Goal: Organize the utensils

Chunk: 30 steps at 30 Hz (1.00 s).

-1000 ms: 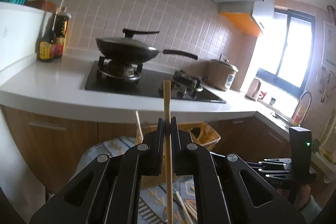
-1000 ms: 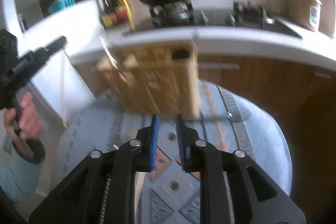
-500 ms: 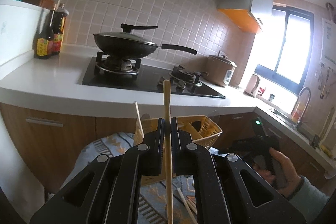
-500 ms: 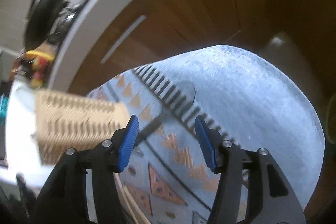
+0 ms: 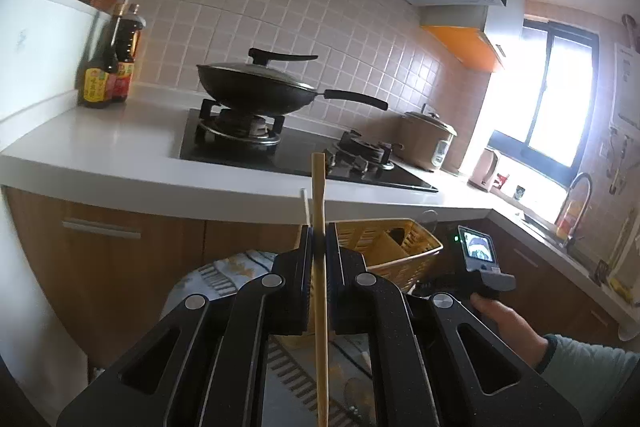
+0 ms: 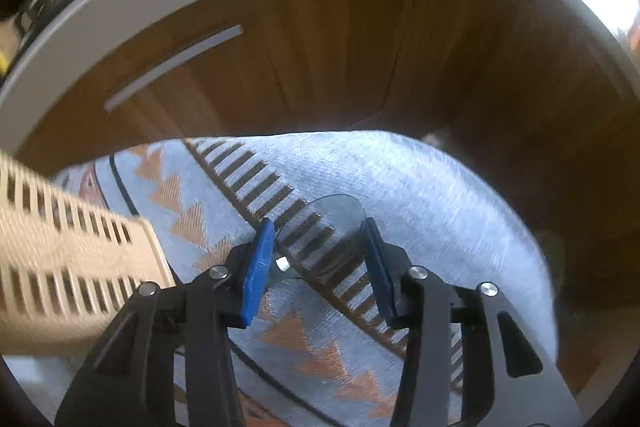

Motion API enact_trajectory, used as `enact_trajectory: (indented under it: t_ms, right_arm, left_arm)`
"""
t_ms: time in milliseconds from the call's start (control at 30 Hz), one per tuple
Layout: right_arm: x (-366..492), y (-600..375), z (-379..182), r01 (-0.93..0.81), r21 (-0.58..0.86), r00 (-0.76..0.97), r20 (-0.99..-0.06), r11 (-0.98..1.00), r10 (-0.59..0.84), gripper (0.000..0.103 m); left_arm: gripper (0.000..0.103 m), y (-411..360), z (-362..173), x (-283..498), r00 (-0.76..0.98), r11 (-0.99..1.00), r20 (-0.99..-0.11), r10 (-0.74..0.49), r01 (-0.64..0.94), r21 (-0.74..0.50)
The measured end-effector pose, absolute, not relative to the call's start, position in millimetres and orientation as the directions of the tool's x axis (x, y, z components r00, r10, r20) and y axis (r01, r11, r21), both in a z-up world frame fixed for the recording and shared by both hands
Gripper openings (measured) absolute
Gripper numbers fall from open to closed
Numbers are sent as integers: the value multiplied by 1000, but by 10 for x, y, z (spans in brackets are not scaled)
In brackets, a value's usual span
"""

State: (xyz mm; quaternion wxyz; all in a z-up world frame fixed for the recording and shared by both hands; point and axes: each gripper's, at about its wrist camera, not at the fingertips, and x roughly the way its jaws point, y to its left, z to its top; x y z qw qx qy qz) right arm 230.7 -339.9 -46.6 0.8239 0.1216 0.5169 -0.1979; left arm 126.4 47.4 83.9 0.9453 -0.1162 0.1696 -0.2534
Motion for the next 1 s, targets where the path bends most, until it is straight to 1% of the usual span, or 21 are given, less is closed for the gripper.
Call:
enact_trajectory:
  t_ms: [100,200,233,300,333,400,467,567,633,733,767,833,867,900,1000]
  right_arm:
    - [2269,-3419,-465,377,-4,388,-907,926,-162,40]
    - [2191,-3416,-463,284,-2,377,-919,959,-113,34]
    - [2131,-3395,-456,227,-3,369,-925,974,-88,32]
    - [1982,-3354,-468,84,43,356,-935,996,11,31]
    - [1890,-3279,-465,-25,65,340,-938,998,70,31]
    - [1629,-3089,-459,-217,56,322,-938,975,126,31]
    - [1384,-2955,-472,-325,54,310,-937,944,160,31]
    - [1064,-2817,-539,-424,30,304,-937,905,173,31]
    - [962,-2817,-554,-421,14,326,-931,907,165,31]
    - [894,-2918,-557,-349,80,319,-927,934,199,32]
    - [920,-2908,-552,-330,98,313,-927,939,207,34]
    - [925,-2909,-548,-296,119,299,-931,948,210,45]
    - [928,-2891,-548,-274,128,287,-935,953,208,48]
    - [941,-2871,-552,-250,126,278,-940,960,196,50]
    - [1178,-2753,-594,-170,94,268,-954,981,138,50]
  left_arm:
    - [4,504,827,1263,816,850,-270,-511,433,-301]
    - [4,492,824,1240,817,853,-274,-508,433,-291]
    - [4,476,828,1229,816,853,-274,-509,436,-288]
    - [4,427,842,1206,812,851,-276,-514,443,-282]
    - [4,408,844,1196,810,850,-277,-516,447,-279]
    - [4,358,848,1167,807,849,-279,-520,453,-272]
    - [4,296,848,1124,803,848,-285,-523,460,-262]
    - [4,215,833,1053,798,849,-296,-526,467,-250]
    - [4,174,817,1010,792,847,-304,-529,470,-248]
    - [4,118,804,965,786,846,-316,-531,474,-242]
    - [4,108,800,954,786,847,-318,-530,474,-241]
    - [4,98,793,937,783,847,-323,-531,474,-242]
    - [4,96,792,928,782,846,-325,-532,475,-242]
    - [4,94,794,918,782,847,-326,-531,475,-240]
    - [4,96,798,911,782,847,-328,-530,475,-237]
